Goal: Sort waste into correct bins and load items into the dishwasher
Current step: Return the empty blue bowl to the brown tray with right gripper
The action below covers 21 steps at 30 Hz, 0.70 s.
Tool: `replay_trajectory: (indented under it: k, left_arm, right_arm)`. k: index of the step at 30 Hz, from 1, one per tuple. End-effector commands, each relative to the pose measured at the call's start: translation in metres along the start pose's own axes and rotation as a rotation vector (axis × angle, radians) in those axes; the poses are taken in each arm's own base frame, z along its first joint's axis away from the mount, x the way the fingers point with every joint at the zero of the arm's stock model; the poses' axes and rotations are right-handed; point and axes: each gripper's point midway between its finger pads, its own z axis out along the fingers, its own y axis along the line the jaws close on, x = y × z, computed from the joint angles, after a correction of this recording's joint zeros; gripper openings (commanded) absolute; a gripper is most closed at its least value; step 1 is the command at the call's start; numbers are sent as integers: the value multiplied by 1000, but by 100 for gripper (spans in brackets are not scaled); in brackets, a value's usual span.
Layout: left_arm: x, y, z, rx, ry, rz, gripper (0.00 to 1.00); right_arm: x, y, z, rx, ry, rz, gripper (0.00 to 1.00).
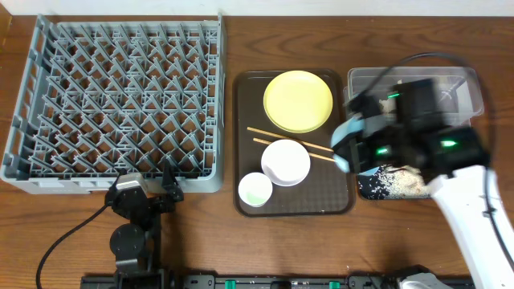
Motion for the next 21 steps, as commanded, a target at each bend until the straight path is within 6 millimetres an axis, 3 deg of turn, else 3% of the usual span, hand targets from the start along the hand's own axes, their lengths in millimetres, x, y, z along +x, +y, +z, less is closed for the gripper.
replay_trajectory:
  k: [1, 7, 11, 21]
  left_arm:
    - [17, 5, 2, -20, 45, 15, 95]
    - [17, 5, 2, -20, 45, 15, 95]
    - [17, 5, 2, -20, 45, 15, 95]
    - [17, 5, 2, -20, 45, 15, 95]
  right_arm:
    - [24, -24, 26, 254, 113, 51, 1]
    - [64, -14, 65, 294, 295, 13, 1]
    - [78, -12, 90, 303, 350, -25, 1]
    - [100, -37, 133, 379, 423, -48, 1]
